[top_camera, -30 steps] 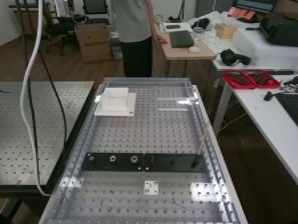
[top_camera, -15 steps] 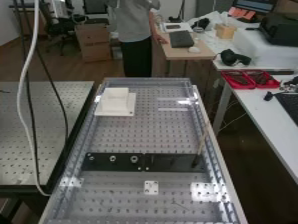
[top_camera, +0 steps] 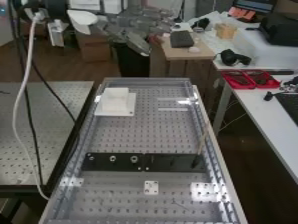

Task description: Grab the paper clip and place it in the clear container

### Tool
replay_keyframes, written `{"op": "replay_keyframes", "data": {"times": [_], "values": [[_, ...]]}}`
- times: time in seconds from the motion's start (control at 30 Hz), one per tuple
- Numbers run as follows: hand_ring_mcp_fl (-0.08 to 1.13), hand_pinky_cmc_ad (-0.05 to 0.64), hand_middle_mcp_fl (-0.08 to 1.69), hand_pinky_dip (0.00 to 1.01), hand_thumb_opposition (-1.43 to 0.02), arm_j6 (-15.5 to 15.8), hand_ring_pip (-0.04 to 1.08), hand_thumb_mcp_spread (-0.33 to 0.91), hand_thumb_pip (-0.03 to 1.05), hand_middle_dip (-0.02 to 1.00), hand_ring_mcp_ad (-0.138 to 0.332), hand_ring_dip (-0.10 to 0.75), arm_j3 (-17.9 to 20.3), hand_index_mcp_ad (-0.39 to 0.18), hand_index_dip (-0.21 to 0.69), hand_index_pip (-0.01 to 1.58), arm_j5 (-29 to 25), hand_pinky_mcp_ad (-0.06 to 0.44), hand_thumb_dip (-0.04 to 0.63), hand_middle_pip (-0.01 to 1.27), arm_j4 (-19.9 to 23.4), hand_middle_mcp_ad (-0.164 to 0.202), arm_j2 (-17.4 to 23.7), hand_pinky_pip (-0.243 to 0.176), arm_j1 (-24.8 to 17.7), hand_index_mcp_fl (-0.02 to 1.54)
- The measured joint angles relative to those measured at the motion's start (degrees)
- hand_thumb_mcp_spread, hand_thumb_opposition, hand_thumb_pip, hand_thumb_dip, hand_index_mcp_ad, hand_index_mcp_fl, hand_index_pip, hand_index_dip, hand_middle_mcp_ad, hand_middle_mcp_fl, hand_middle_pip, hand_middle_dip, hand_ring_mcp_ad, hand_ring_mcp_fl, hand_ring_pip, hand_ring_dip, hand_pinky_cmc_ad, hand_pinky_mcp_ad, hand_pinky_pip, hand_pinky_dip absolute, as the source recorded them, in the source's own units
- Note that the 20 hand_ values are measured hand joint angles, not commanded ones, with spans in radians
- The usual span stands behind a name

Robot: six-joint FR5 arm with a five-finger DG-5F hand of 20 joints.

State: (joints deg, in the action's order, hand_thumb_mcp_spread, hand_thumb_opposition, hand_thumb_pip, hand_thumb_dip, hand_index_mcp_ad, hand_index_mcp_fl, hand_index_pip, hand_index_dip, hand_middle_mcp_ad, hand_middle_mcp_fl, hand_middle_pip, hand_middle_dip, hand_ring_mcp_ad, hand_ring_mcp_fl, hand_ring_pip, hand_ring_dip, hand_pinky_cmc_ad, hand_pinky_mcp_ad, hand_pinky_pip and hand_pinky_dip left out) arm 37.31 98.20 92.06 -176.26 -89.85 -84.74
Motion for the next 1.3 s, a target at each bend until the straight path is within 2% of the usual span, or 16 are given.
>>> {"op": "replay_keyframes", "data": {"times": [0.37,0.5,0.7,0.93,1.1,1.3], "values": [[0.00,0.377,0.00,0.53,-0.73,-1.61,0.10,0.27,0.42,0.14,0.166,0.063,2.54,0.014,0.045,0.08,6.80,0.314,0.052,0.13,4.12,0.075,-5.05,-0.096,6.11,0.03],[0.00,0.377,0.00,0.53,-0.74,-1.70,0.12,0.28,0.47,0.14,0.166,0.063,2.67,0.012,0.035,0.09,9.28,0.314,0.086,0.13,5.51,0.073,-8.49,-0.093,8.36,0.04],[0.00,0.377,0.00,0.53,-0.74,-2.04,0.12,0.29,0.51,0.14,0.166,0.063,3.04,0.012,0.010,0.10,13.21,0.312,0.096,0.14,9.67,0.075,-13.67,-0.093,12.34,0.04],[0.00,0.377,0.00,0.53,-0.76,-1.46,0.12,0.31,0.56,0.14,0.166,0.063,3.10,-0.026,-0.005,0.11,15.97,0.314,0.141,0.14,13.99,0.075,-18.67,-0.093,15.56,0.05],[0.00,0.374,0.00,0.51,-0.77,-0.95,0.12,0.32,0.60,0.15,0.166,0.063,2.33,-0.040,-0.002,0.23,16.51,0.314,0.176,0.14,15.20,0.075,-21.99,-0.093,17.23,0.06],[0.00,0.377,0.00,0.47,-0.80,0.06,0.10,0.34,0.61,0.15,0.166,0.073,1.46,-0.087,-0.002,0.46,16.87,0.314,0.206,0.14,16.82,0.075,-25.31,-0.096,19.02,0.12]]}}
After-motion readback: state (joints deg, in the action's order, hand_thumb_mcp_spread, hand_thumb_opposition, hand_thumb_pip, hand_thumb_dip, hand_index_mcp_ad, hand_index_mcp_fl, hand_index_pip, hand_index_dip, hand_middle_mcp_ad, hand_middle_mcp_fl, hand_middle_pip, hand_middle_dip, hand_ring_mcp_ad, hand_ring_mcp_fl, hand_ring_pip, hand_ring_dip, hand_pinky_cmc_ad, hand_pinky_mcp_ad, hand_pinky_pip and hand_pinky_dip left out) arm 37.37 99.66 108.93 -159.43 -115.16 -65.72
